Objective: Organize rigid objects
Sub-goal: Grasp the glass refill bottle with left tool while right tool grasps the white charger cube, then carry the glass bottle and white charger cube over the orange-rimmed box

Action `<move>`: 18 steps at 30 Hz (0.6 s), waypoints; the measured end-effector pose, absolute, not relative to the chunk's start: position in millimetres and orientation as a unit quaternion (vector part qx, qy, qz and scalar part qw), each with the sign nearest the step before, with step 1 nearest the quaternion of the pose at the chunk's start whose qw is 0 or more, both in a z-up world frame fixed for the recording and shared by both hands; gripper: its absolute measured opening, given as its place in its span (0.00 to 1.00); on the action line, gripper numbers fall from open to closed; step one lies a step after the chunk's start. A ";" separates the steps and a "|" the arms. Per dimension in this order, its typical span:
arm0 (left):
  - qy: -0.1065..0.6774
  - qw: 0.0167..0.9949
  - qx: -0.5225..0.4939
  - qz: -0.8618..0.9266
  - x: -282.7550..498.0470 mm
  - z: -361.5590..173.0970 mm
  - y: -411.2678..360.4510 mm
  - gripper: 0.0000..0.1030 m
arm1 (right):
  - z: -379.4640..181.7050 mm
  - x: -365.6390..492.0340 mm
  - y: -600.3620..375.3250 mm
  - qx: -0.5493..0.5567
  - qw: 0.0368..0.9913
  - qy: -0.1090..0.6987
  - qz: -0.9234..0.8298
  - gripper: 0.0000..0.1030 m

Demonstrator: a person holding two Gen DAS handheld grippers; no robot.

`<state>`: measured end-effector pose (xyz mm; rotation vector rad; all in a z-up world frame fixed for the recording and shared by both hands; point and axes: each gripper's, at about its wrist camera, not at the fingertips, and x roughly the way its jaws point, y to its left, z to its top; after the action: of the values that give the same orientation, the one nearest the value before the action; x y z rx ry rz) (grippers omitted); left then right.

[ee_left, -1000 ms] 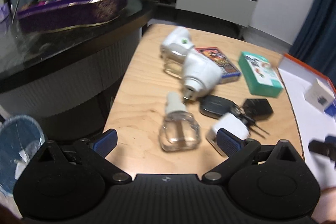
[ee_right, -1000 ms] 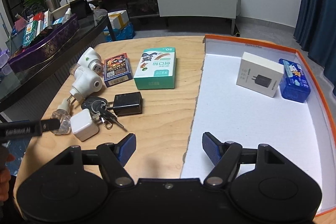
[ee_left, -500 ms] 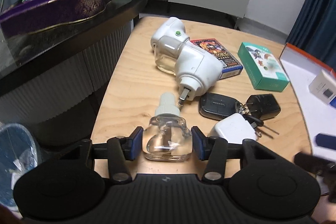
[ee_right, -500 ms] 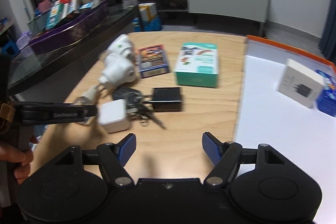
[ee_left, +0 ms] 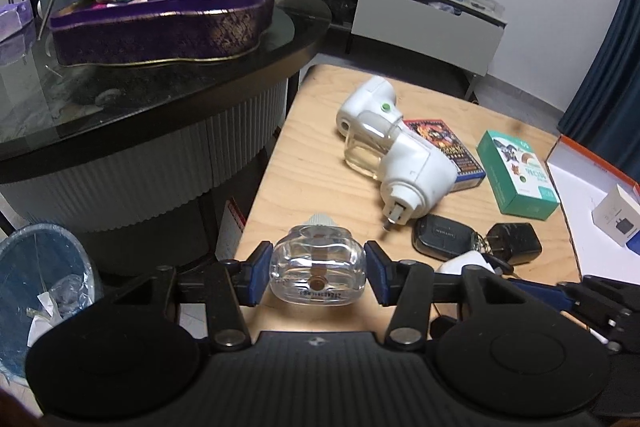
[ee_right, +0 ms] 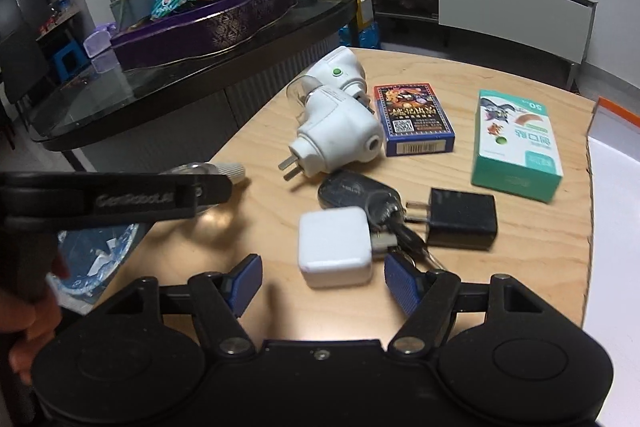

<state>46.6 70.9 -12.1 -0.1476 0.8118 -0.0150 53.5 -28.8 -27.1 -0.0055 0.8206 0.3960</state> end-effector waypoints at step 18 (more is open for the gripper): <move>0.370 0.927 -0.056 -0.033 33.5 4.0 54.9 0.48 | -4.3 37.3 -52.4 0.001 0.910 0.372 0.182 0.62</move>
<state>33.5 54.9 4.0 -0.1138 0.7590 -0.0679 37.3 -52.4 -4.3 0.0026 0.7661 0.3743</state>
